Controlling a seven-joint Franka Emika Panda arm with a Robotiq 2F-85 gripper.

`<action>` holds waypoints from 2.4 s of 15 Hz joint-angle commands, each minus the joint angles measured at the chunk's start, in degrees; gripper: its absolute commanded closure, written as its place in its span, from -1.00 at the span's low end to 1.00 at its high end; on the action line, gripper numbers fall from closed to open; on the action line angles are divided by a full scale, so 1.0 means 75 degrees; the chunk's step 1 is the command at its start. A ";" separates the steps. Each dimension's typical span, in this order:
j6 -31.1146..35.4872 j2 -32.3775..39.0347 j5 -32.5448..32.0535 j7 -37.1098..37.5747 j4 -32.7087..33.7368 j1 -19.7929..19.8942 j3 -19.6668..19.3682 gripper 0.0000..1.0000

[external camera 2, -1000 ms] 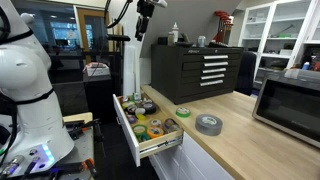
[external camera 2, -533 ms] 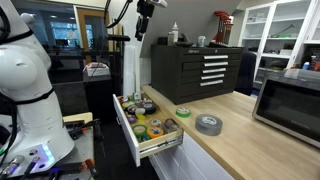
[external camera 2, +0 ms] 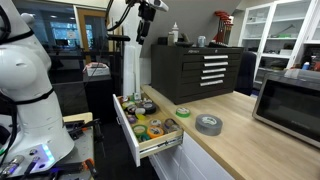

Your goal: Take the orange masking tape and put it on the counter

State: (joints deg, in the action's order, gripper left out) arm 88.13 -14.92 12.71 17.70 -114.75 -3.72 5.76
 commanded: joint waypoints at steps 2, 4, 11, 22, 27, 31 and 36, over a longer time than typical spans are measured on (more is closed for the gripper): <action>0.0801 0.0330 -0.0580 -0.0235 -0.0531 0.0143 -0.0035 -1.00; 0.1169 0.0527 -0.0712 -0.0341 -0.0788 0.0191 -0.0135 -1.00; 0.1668 0.0965 -0.0700 -0.0696 -0.1258 0.0252 -0.0382 -1.00; 0.2736 0.1586 -0.0744 -0.0674 -0.1543 0.0282 -0.0423 -1.00; 0.4426 0.2670 -0.0997 -0.0562 -0.1817 0.0238 -0.0465 -1.00; 0.4975 0.3318 -0.1266 -0.0700 -0.1832 0.0239 -0.0565 -1.00; 0.5419 0.3782 -0.1399 -0.1089 -0.1957 0.0184 -0.0552 -1.00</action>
State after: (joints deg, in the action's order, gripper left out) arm 126.03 12.75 3.28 11.25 -128.02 -1.77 1.72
